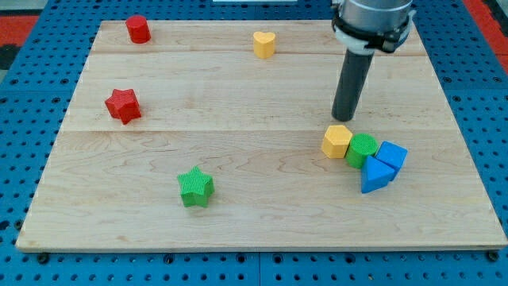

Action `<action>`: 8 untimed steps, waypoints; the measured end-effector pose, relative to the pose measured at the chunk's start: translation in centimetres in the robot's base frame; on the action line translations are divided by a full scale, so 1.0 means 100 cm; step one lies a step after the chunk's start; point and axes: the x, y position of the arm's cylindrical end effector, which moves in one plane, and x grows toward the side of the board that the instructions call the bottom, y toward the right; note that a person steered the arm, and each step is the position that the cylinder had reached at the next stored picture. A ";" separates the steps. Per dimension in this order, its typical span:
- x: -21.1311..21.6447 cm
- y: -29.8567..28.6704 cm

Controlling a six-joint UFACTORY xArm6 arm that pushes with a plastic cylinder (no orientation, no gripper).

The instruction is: Push the yellow heart into the yellow hexagon

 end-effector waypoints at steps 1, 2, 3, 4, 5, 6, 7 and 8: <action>-0.062 -0.005; -0.124 -0.045; -0.182 -0.082; -0.201 -0.074; -0.209 -0.074; -0.206 -0.081; -0.185 -0.082; -0.134 -0.106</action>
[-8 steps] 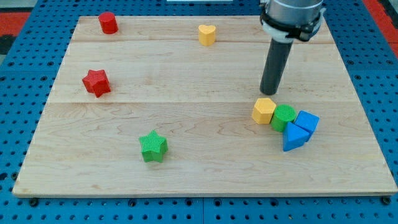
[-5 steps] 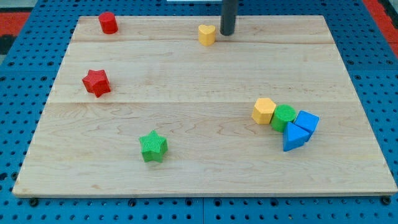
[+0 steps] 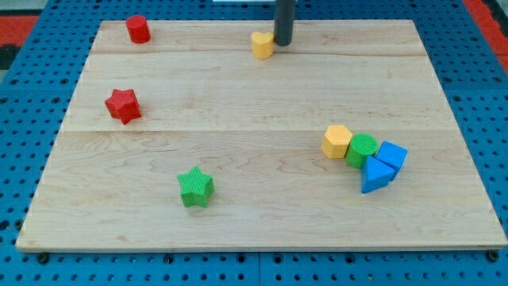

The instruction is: Push the yellow heart into the yellow hexagon

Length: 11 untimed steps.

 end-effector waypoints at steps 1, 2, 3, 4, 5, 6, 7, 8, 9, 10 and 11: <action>-0.021 -0.009; -0.059 -0.021; -0.004 -0.049; 0.059 -0.035; 0.066 -0.040; 0.051 -0.044; 0.051 -0.044; 0.047 -0.061; 0.048 -0.095; 0.088 -0.097; 0.124 -0.069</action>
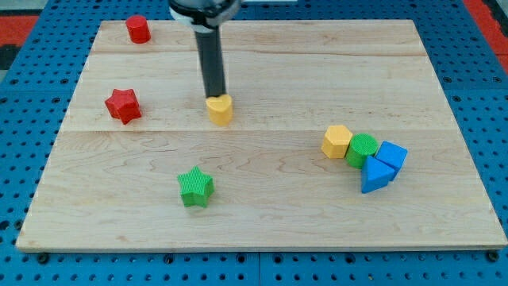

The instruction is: Push the yellow heart into the yellow hexagon

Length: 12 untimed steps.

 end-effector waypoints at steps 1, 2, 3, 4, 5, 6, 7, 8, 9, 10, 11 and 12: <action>0.016 0.052; -0.001 0.019; -0.005 -0.030; 0.014 -0.050; 0.040 0.033; 0.021 0.055; 0.007 0.080; 0.050 0.127; 0.079 0.137; 0.055 0.106; 0.095 0.098; 0.113 0.141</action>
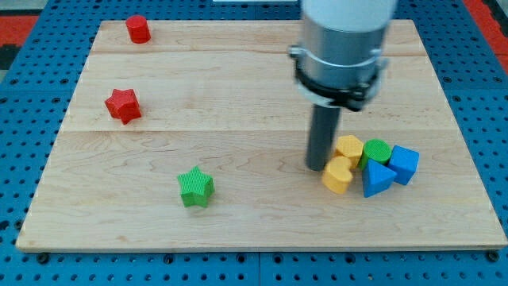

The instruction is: Push the yellow heart into the yellow hexagon

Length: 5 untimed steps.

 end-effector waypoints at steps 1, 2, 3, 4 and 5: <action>0.002 0.001; 0.048 -0.033; 0.071 0.007; 0.033 0.031; 0.055 0.028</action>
